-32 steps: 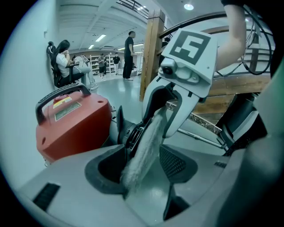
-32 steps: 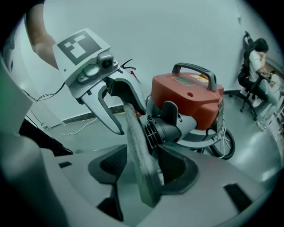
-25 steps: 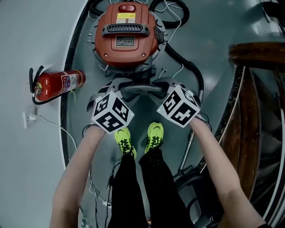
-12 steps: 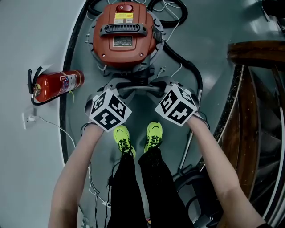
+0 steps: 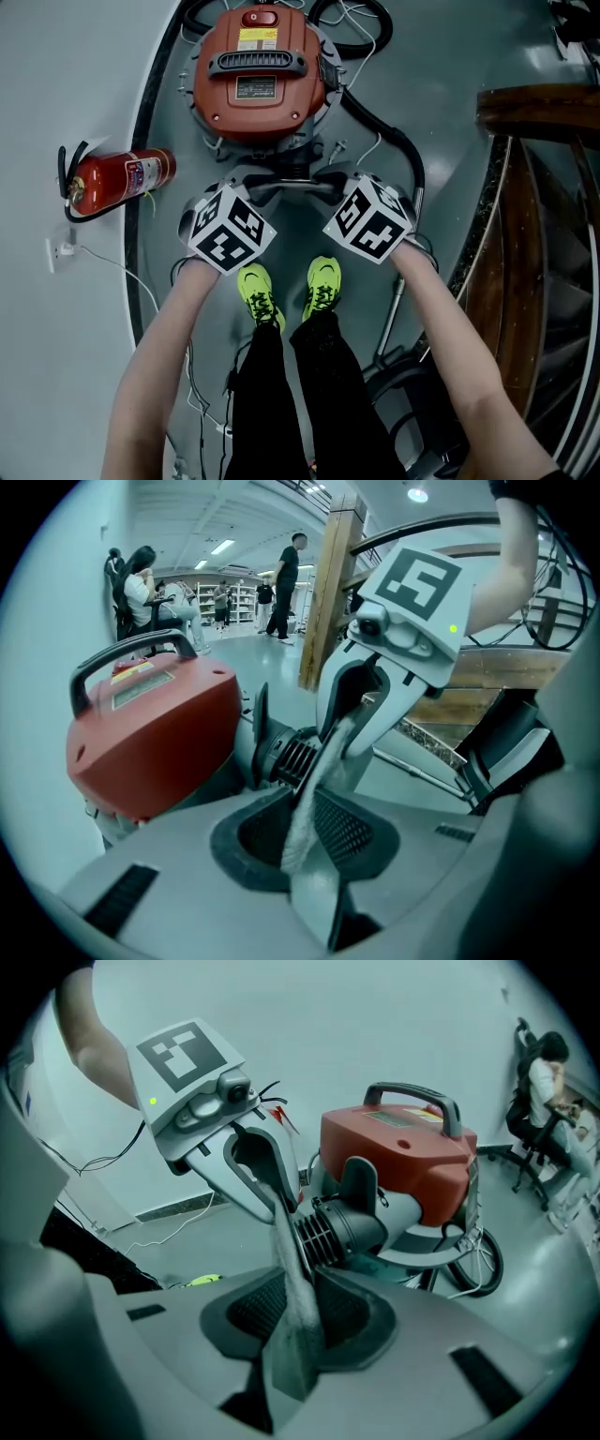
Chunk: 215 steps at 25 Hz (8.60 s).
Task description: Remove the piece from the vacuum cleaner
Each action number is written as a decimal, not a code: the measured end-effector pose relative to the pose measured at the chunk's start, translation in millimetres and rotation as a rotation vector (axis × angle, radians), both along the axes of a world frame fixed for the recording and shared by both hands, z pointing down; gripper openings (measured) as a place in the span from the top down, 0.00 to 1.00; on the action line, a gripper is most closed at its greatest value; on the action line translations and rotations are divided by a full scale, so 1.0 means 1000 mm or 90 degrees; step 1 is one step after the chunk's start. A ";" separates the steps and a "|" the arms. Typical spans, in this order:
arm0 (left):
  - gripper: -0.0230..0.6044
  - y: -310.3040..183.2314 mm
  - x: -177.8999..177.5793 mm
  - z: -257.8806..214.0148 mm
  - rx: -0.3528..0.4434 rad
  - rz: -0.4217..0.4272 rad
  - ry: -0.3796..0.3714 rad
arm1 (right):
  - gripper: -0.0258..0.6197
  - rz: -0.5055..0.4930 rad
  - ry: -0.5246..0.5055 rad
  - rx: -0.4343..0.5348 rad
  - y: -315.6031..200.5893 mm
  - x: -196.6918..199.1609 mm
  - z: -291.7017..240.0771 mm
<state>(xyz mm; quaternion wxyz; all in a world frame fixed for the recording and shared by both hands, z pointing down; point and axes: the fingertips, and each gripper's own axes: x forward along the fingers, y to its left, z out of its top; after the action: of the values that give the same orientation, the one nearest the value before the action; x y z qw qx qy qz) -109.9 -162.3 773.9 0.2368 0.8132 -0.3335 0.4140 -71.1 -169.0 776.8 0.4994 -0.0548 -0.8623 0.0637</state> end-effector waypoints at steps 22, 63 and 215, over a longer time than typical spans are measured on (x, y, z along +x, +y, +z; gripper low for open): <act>0.86 0.008 0.002 0.000 0.007 -0.032 -0.017 | 0.87 -0.025 -0.003 0.063 0.006 0.002 0.002; 0.86 0.027 0.006 -0.004 0.069 -0.049 -0.078 | 0.87 0.031 -0.011 0.145 0.024 0.009 -0.002; 0.95 0.186 0.028 -0.182 -0.128 -0.293 0.295 | 0.93 0.313 -0.059 -0.267 0.165 0.039 -0.197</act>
<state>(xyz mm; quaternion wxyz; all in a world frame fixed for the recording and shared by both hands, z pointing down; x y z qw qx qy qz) -81.5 23.8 592.1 0.4723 0.7617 -0.4030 0.1851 -31.6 -4.3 580.3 0.4071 0.0509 -0.8396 0.3559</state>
